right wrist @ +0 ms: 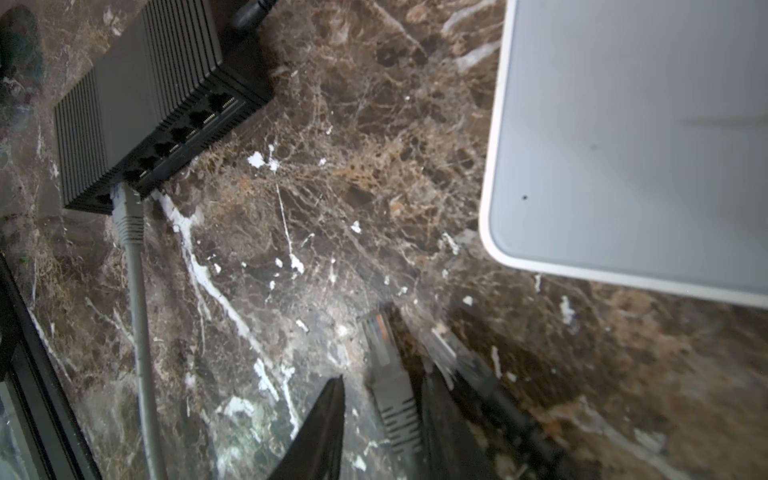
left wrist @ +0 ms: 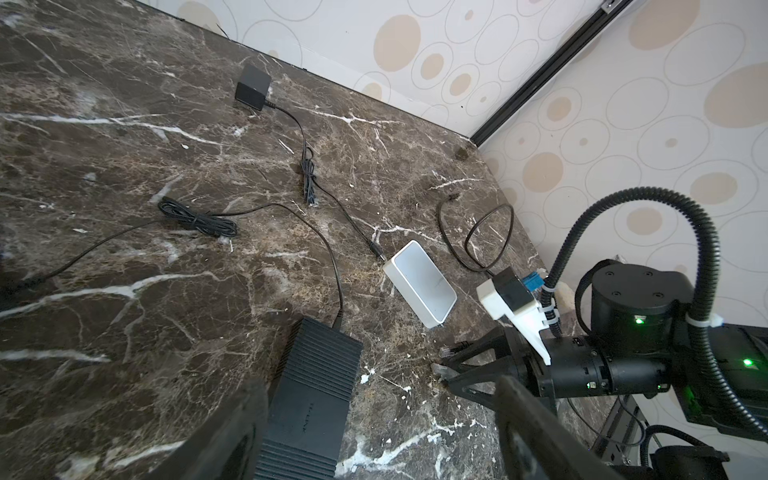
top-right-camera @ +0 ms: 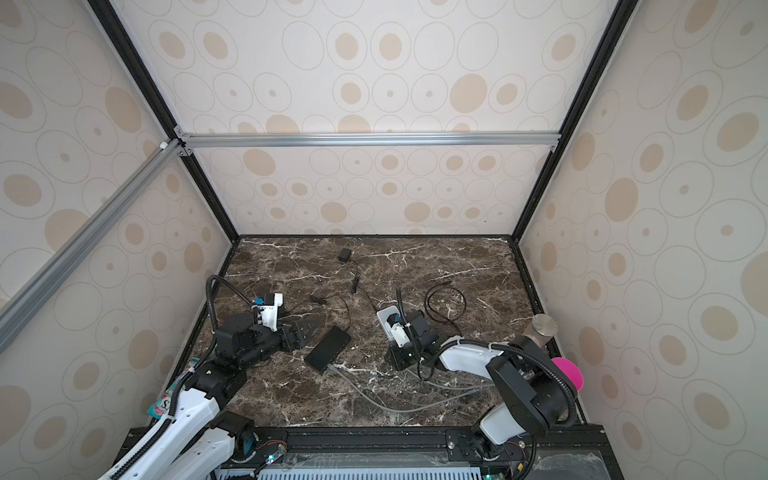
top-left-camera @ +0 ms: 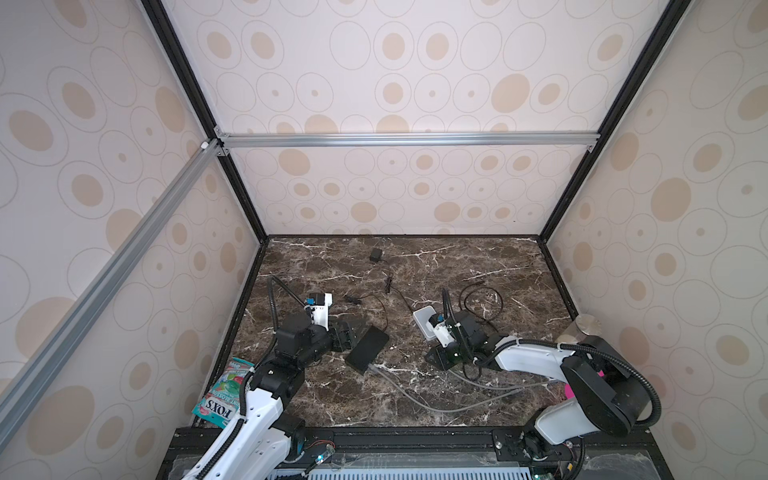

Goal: Insert the plug into the switch port
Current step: 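Close the right gripper on the second grey ethernet plug near the white box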

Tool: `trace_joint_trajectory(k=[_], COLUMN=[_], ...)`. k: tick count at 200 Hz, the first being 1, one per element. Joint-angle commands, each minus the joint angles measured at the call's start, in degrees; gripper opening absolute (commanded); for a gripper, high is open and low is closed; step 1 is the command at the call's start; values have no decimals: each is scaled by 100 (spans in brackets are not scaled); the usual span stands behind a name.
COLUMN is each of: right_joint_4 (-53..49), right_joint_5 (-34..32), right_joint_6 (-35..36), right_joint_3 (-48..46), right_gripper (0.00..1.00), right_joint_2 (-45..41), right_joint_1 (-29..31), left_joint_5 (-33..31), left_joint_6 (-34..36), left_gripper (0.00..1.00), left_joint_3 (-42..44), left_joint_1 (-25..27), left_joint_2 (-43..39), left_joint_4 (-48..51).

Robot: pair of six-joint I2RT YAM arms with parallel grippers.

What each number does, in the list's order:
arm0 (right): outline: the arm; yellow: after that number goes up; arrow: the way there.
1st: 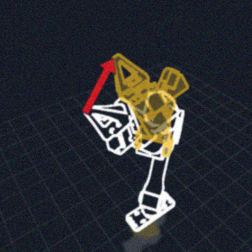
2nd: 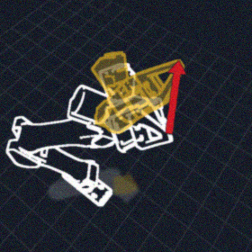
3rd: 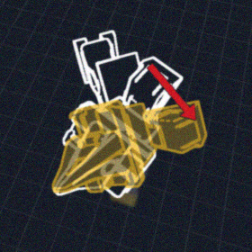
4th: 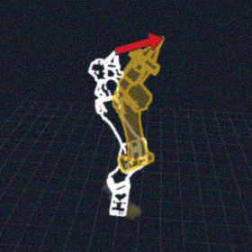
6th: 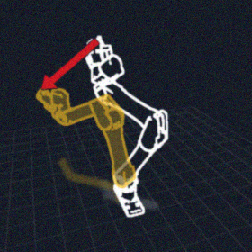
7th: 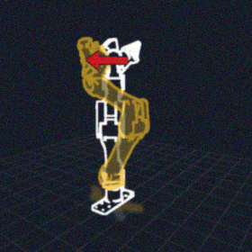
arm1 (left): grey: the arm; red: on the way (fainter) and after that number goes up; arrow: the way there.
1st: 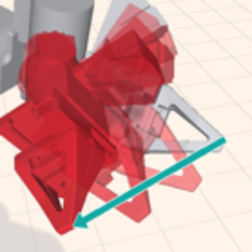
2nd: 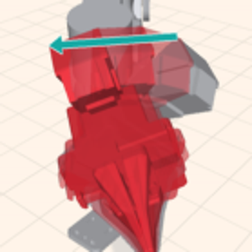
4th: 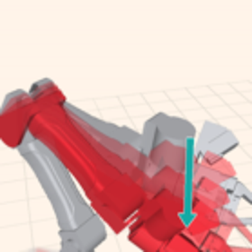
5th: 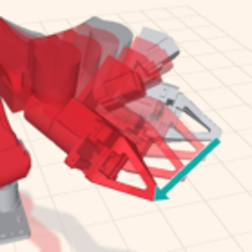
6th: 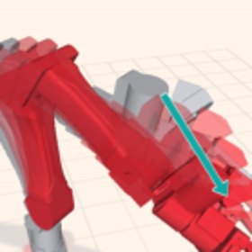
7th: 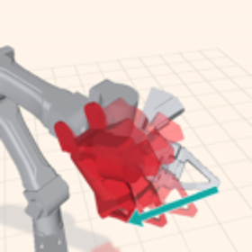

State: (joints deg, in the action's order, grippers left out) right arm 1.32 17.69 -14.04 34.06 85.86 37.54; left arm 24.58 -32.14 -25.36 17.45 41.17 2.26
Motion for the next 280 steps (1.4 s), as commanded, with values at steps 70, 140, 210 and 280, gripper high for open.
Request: trace_joint_trajectory(k=[70,140,210,280], right_joint_4=[-298,-422,-452,-378], right_joint_5=[339,367,384,366], right_joint_6=[-58,-116,-104,-100], right_joint_3=[-312,-354,-384,-471], right_gripper=[33,31,29,17], right_joint_2=[-177,-307,-318,-346], right_joint_1=[-66,-78,-78,-60], left_joint_5=[126,132,126,126], left_joint_6=[-20,-12,-23,-47], left_gripper=[85,85,85,85], left_joint_3=[-65,-74,-65,-38], left_joint_1=[6,4,4,4], left_joint_2=[-87,-88,-100,-129], left_joint_4=[-59,-50,-55,-53])
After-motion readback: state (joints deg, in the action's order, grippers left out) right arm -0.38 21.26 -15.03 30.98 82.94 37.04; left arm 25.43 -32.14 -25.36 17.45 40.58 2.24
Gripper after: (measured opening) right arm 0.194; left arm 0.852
